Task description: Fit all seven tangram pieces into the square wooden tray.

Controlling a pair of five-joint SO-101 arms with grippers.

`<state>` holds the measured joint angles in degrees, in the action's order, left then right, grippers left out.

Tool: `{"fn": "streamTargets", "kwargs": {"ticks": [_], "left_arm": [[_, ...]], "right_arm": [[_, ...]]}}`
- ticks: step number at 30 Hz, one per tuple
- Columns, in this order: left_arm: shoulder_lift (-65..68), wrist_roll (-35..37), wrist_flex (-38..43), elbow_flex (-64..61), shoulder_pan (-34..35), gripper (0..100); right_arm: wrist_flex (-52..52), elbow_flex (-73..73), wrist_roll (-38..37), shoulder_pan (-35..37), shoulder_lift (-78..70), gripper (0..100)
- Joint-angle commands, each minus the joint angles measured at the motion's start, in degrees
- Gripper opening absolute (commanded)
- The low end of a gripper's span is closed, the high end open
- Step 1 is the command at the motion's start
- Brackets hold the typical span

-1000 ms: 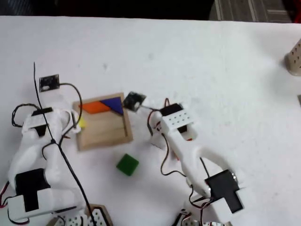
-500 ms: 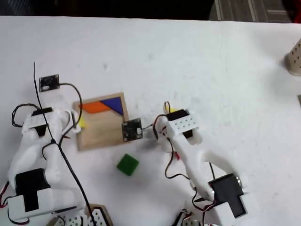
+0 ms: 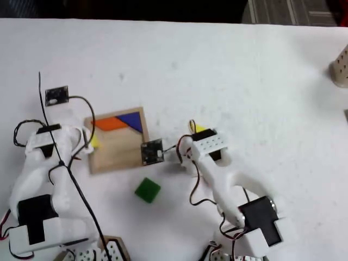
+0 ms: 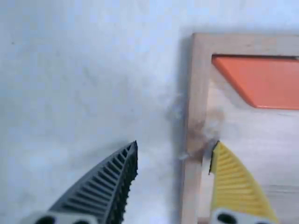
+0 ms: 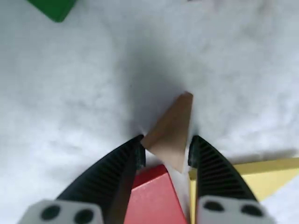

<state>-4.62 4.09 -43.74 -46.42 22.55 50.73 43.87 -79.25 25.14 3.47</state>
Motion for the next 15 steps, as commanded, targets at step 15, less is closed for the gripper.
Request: {"fn": "streamTargets", "kwargs": {"ticks": [15], "left_arm": [[0.0, 0.3, -0.4, 2.5, 0.4, 27]], "right_arm": [[1.3, -0.8, 7.6, 5.2, -0.2, 30.0]]}}
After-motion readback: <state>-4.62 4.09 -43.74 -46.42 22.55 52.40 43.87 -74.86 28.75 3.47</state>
